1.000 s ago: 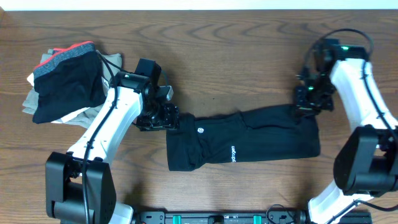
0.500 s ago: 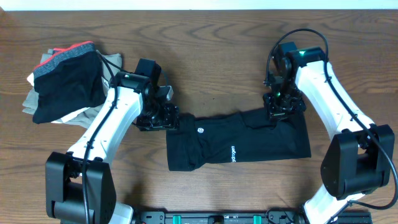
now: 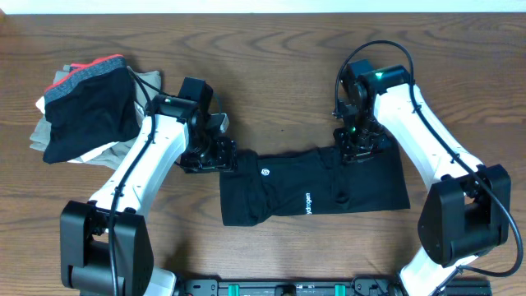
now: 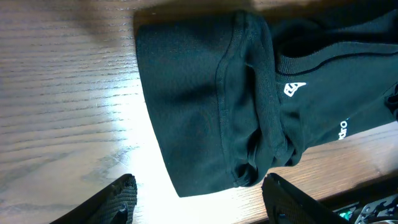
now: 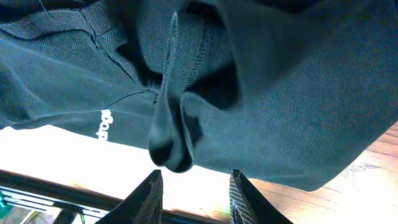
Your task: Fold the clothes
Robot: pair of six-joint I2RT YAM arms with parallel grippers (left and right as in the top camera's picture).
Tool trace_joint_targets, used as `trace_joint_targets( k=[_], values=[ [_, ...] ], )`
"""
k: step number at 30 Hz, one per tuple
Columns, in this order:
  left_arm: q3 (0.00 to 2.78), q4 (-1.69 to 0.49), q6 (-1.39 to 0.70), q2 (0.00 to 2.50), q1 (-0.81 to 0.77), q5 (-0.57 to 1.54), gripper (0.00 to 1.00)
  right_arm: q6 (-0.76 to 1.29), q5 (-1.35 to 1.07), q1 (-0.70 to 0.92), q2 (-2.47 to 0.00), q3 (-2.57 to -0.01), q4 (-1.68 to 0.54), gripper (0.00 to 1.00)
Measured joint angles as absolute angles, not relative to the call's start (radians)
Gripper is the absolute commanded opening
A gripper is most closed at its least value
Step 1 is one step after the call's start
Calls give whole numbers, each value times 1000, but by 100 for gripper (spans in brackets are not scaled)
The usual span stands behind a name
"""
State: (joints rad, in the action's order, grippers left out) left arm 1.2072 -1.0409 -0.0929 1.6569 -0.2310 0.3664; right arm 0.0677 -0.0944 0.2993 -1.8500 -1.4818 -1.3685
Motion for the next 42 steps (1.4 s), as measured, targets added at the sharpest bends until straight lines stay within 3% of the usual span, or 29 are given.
trace_joint_targets(
  k=[6,9,13,16,19,30,42],
  values=[
    [1207,-1040,-93,1657,-231,366,67,96,-31,290,-1850,-1482,-1367,29],
    [1207,-1040,-93,1657,-231,366,67,107,-6,277,-1850,-1482,-1356,23],
    [1207,-1040,-93,1657,-231,366,68,131,16,262,-1850,-1482,-1333,24],
    [1207,-1040,-96,1657,-231,366,81,162,47,250,-1850,-1482,-1312,25],
    [1203,-1030,-144,1657,-231,365,86,177,63,234,-1850,-1482,-1304,25],
    [1056,-856,-265,1701,-232,491,86,183,84,178,-1850,-1481,-1299,25],
    [1038,-825,-272,1789,-232,533,86,183,84,178,-1850,-1481,-1296,25]
  ],
)
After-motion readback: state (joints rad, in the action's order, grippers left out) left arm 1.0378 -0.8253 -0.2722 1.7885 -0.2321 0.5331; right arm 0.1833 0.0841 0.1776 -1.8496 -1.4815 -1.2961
